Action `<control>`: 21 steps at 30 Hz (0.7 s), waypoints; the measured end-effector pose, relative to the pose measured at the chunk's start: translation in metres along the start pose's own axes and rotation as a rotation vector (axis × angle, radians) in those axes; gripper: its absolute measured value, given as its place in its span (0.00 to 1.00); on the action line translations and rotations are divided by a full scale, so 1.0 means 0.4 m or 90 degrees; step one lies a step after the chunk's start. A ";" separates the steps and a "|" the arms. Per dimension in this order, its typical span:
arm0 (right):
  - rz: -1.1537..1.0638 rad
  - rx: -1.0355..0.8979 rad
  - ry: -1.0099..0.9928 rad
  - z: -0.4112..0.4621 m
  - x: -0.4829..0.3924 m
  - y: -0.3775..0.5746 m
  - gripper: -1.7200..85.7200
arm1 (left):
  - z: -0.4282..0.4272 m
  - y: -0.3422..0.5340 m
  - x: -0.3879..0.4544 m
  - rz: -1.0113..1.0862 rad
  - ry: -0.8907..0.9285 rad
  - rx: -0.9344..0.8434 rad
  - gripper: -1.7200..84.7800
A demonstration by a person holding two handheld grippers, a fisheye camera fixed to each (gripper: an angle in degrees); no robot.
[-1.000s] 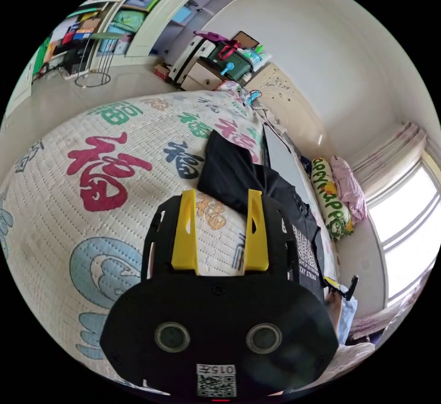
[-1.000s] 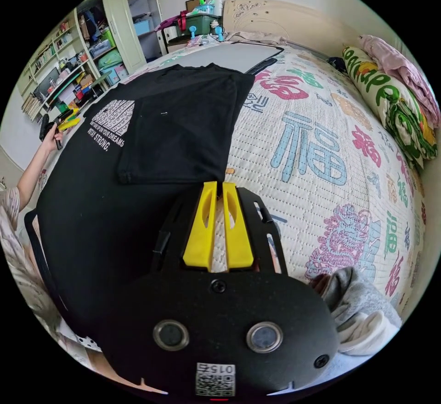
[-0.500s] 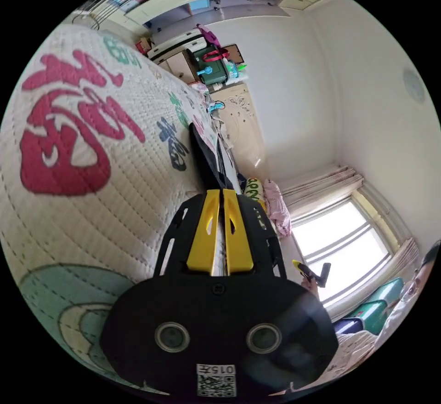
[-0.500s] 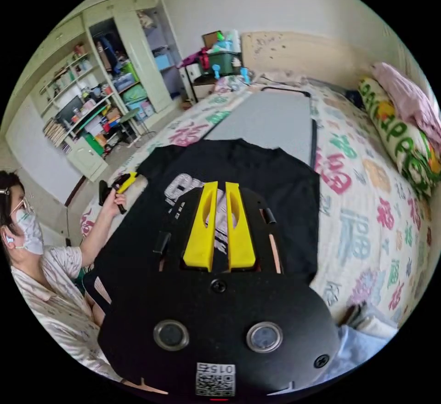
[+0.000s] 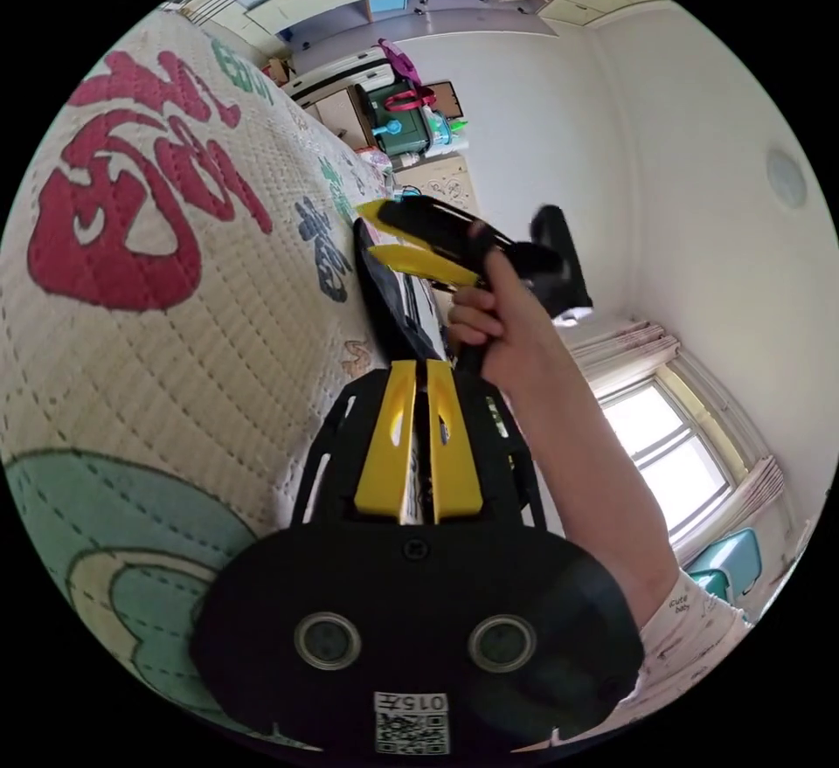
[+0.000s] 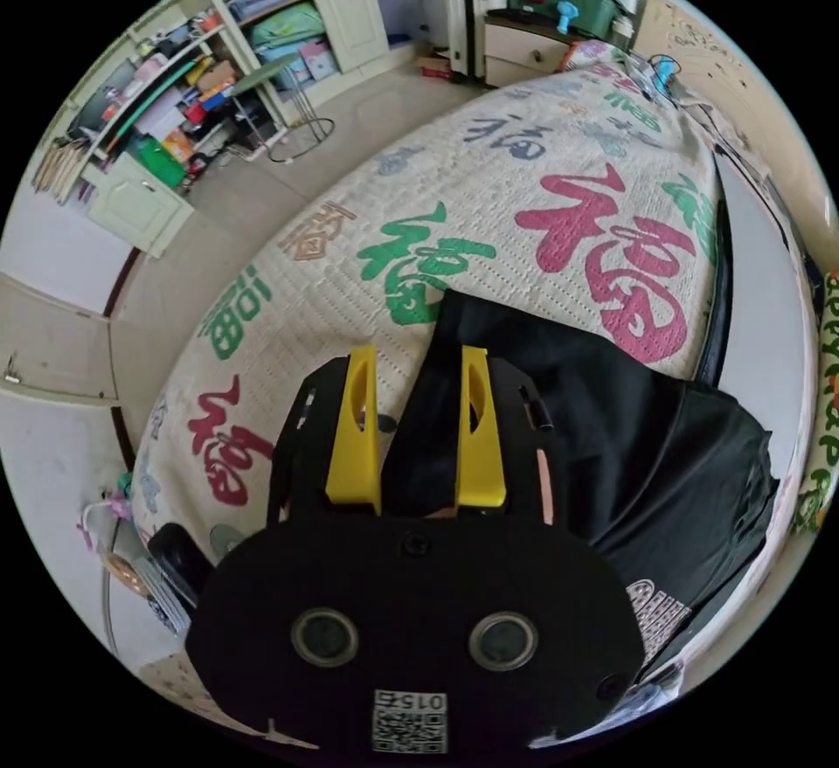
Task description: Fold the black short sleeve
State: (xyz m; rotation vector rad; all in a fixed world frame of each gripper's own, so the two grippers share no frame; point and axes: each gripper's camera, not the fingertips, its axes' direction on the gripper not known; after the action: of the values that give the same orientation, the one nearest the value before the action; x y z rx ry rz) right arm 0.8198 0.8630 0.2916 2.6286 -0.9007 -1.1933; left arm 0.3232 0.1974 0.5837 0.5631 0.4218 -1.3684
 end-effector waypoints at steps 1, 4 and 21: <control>0.007 0.008 0.021 0.034 0.017 -0.006 0.15 | 0.004 0.003 0.008 0.003 -0.007 0.000 0.02; 0.016 0.006 0.052 0.086 0.083 -0.003 0.09 | 0.033 0.013 0.043 0.016 -0.013 -0.010 0.02; 0.171 0.293 -0.038 -0.244 1.008 0.786 0.02 | 0.419 -0.011 0.700 0.530 -0.062 -0.137 0.01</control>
State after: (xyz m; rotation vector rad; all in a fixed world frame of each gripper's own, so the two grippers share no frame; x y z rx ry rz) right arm 0.9490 0.3667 0.2023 2.6788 -1.6532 -1.1073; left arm 0.3573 -0.1258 0.5520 0.4164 0.2056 -0.5390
